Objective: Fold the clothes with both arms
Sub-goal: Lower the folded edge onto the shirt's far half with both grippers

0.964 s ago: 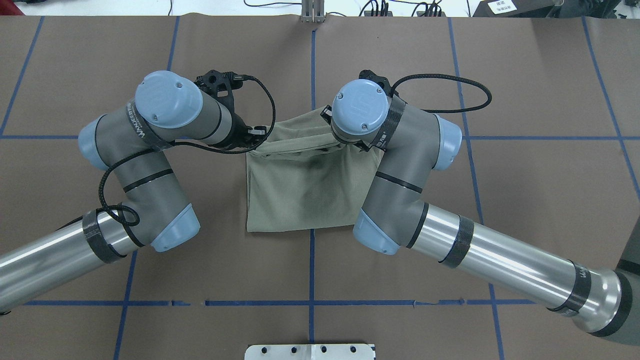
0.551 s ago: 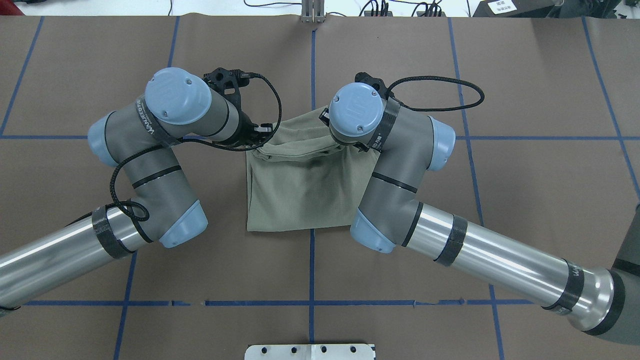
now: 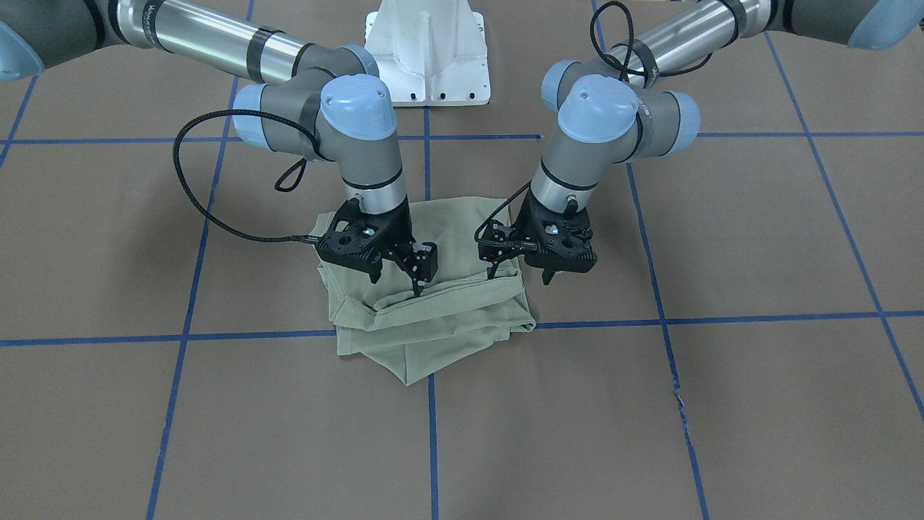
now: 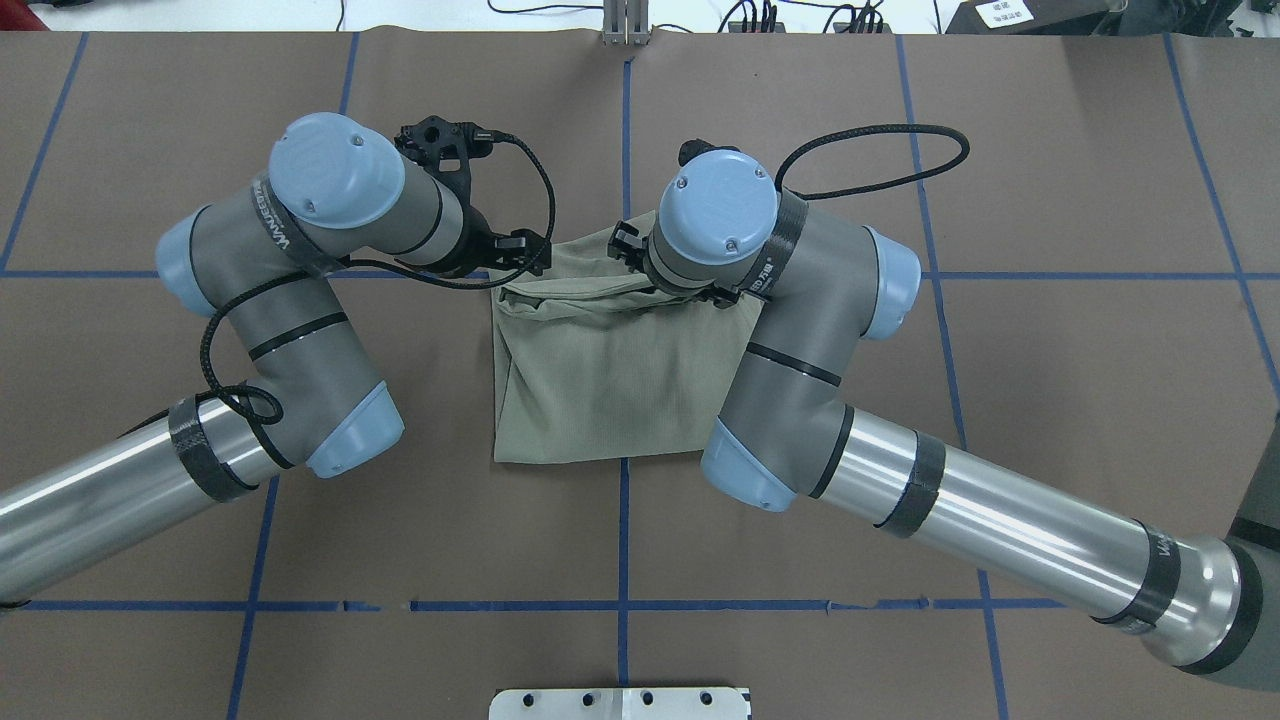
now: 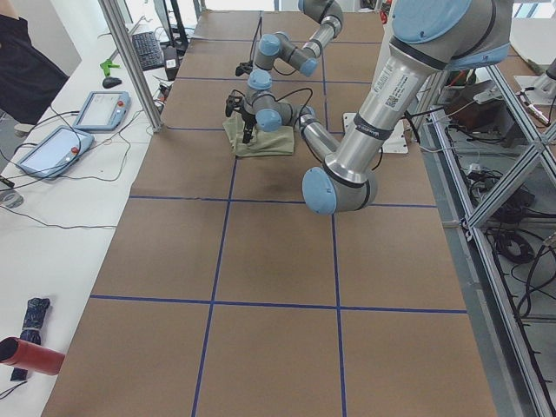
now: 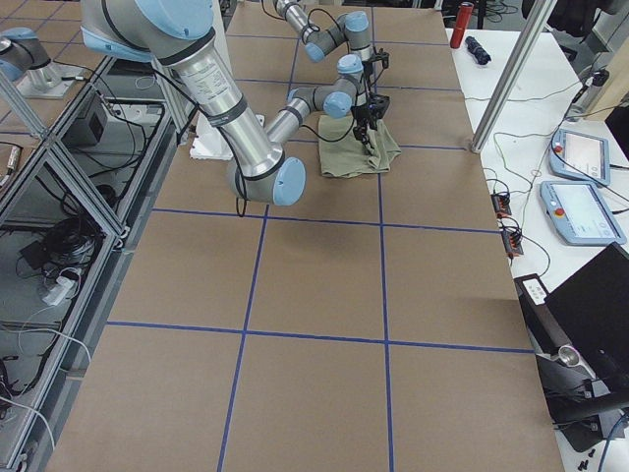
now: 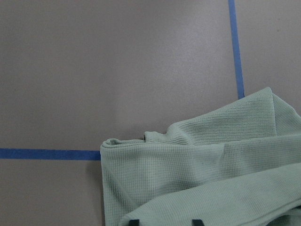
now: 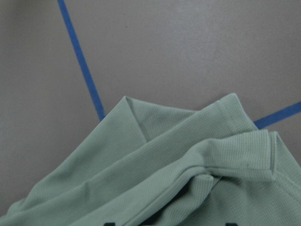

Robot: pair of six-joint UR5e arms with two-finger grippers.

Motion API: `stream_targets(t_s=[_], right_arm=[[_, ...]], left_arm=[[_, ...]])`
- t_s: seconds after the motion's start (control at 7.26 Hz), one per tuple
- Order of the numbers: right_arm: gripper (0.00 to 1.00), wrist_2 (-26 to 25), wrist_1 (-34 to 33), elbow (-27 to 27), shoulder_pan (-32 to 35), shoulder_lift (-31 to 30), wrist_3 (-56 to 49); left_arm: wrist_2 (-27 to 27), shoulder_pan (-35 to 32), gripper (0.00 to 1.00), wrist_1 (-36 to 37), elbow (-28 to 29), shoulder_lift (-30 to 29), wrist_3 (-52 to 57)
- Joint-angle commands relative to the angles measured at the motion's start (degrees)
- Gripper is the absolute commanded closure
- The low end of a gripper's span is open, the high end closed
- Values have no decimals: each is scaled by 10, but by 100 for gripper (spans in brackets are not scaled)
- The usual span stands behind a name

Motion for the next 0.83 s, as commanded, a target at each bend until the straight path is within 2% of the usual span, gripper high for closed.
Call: stream_targets(t_s=[0.0,0.28,0.55,0.69], right_arm=[[0,5,-1,12,-42,-7,-68],[0,-48,-1,-32,-47,5,-186],[0,-64,-1,-86,-41,27,-207],[0,-77,1,-95,-41,27,-211]], left_arm=[[-15,-13,0,-2,0,2,17],[-15,-12,0,-3,0,6,15],[-17,-12,0,-22,0,11,14],[-17,-12,0,-22,0,12,14]])
